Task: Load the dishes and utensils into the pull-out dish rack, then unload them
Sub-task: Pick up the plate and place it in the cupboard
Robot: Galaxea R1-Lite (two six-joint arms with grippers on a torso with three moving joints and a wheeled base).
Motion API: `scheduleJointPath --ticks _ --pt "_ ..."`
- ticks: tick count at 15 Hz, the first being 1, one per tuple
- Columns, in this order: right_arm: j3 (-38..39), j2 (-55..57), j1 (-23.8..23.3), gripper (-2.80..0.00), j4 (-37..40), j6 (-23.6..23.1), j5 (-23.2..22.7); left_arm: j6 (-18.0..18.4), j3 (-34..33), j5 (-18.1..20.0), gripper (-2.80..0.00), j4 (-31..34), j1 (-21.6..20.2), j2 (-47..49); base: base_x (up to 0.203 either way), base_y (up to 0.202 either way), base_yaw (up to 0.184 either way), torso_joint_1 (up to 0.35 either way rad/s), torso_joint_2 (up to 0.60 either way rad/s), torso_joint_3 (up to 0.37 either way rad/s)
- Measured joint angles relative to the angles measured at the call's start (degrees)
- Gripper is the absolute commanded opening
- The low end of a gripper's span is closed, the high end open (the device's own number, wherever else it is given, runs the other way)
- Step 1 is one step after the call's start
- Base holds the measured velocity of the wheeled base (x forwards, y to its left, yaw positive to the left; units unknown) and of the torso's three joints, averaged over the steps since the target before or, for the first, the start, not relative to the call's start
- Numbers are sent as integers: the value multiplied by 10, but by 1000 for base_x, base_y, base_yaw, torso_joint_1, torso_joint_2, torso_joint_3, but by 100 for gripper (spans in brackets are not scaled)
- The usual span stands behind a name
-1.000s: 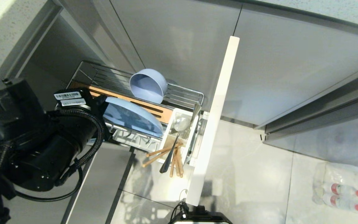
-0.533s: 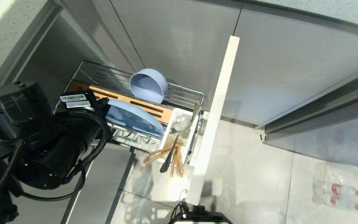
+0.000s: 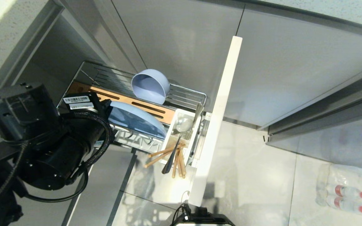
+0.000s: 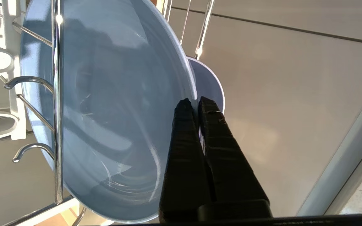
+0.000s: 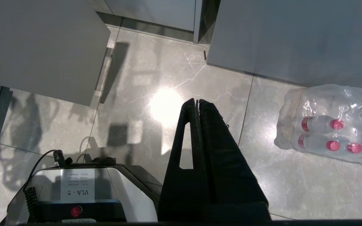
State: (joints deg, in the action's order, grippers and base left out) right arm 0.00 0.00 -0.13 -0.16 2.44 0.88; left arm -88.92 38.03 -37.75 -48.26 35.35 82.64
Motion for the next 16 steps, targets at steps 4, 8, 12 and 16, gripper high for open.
scheduleJointPath --ticks 4,8,12,16 --pt "0 0 0 -280 0 0 0 1 4 0 0 6 0 4 0 0 0 0 0 0" --pt "0 0 0 -280 0 0 0 2 10 -1 0 24 0 4 0 0 0 0 0 0" --pt "0 0 0 -280 0 0 0 13 19 -4 0 25 1 -1 0 0 0 0 0 0" --pt "0 0 0 -280 0 0 0 20 25 -4 0 37 1 -18 0 0 0 0 0 0"
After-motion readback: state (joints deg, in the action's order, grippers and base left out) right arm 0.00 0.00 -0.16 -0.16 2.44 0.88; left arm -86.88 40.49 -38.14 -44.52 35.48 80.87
